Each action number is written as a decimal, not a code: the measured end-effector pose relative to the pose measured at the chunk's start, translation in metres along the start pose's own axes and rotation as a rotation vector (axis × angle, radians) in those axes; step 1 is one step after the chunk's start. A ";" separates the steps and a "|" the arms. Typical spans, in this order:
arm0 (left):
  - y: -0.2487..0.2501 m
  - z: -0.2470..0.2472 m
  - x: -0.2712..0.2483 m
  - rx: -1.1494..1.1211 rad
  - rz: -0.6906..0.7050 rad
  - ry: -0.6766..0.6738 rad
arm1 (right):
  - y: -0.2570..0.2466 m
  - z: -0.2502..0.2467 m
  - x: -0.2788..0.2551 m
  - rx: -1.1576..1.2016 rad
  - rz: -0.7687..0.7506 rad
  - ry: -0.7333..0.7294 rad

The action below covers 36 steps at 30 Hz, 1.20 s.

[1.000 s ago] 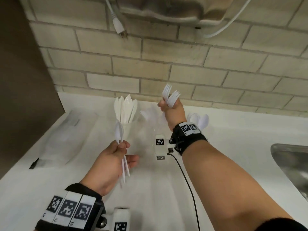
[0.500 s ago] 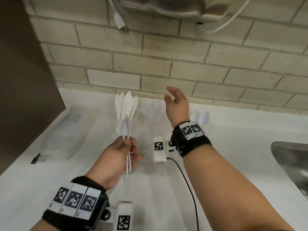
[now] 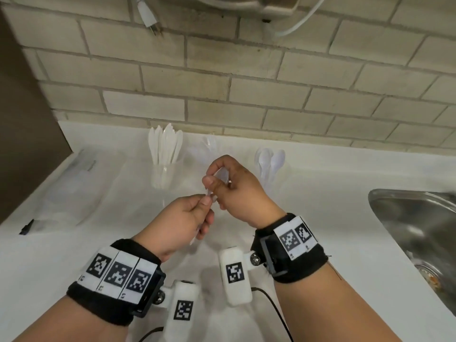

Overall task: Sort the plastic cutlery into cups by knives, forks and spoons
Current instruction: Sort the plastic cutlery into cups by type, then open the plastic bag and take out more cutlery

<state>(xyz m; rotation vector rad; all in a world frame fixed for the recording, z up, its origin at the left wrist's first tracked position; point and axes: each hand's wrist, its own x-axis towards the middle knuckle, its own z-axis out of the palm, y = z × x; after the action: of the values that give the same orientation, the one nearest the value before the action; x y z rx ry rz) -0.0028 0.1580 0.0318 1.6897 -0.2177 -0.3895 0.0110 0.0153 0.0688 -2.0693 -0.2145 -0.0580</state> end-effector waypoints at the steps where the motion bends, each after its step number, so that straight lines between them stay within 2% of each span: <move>1: 0.001 0.001 -0.001 0.014 0.009 -0.010 | 0.001 -0.007 0.001 -0.011 -0.011 0.043; 3: 0.000 -0.007 0.002 0.139 0.037 0.022 | 0.001 -0.028 0.007 0.000 -0.025 0.206; 4: 0.001 -0.014 0.003 0.227 0.047 0.084 | -0.001 -0.043 0.010 -0.015 -0.044 0.309; 7: -0.003 -0.059 0.014 0.469 0.083 0.389 | -0.008 -0.090 0.022 -0.208 -0.160 0.563; 9: -0.015 -0.101 0.022 0.647 0.017 0.561 | -0.006 -0.110 0.031 -0.314 -0.188 0.660; 11: -0.040 -0.151 0.033 0.836 -0.166 0.665 | 0.006 -0.118 0.042 -0.372 -0.172 0.673; 13: -0.102 -0.224 0.060 0.933 -0.346 0.729 | 0.023 -0.116 0.051 -0.402 -0.103 0.631; 15: -0.166 -0.291 0.087 1.004 -0.469 0.699 | 0.043 -0.108 0.058 -0.413 0.000 0.563; 16: -0.178 -0.302 0.092 0.997 -0.513 0.674 | 0.052 -0.103 0.060 -0.435 0.055 0.513; 17: -0.180 -0.303 0.092 0.969 -0.579 0.655 | 0.060 -0.099 0.062 -0.470 0.115 0.455; 19: -0.139 -0.258 0.059 0.984 -0.693 0.587 | 0.072 -0.091 0.065 -0.579 0.222 0.317; 20: -0.109 -0.230 0.039 0.973 -0.691 0.557 | 0.073 -0.088 0.065 -0.647 0.271 0.250; 22: -0.088 -0.205 0.023 0.892 -0.662 0.572 | 0.070 -0.083 0.062 -0.767 0.326 0.159; 23: -0.087 -0.201 0.022 0.873 -0.653 0.589 | 0.068 -0.081 0.061 -0.804 0.329 0.157; 25: -0.087 -0.194 0.021 0.889 -0.625 0.598 | 0.063 -0.077 0.059 -0.802 0.314 0.271; 28: -0.083 -0.187 0.021 0.934 -0.601 0.578 | 0.050 -0.059 0.053 -0.745 0.193 0.463; 31: -0.071 -0.172 0.019 0.993 -0.570 0.485 | 0.031 -0.030 0.044 -0.699 -0.030 0.524; 33: -0.065 -0.157 0.016 1.030 -0.498 0.380 | 0.021 -0.006 0.036 -0.617 -0.115 0.445; 36: -0.053 -0.127 0.004 1.069 -0.400 0.175 | 0.018 0.027 0.026 -0.562 -0.098 0.171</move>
<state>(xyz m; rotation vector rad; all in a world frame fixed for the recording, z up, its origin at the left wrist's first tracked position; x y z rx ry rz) 0.0448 0.2819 -0.0057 2.8269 0.0771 -0.4479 0.0381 0.0340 0.0433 -2.5933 -0.2104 -0.3919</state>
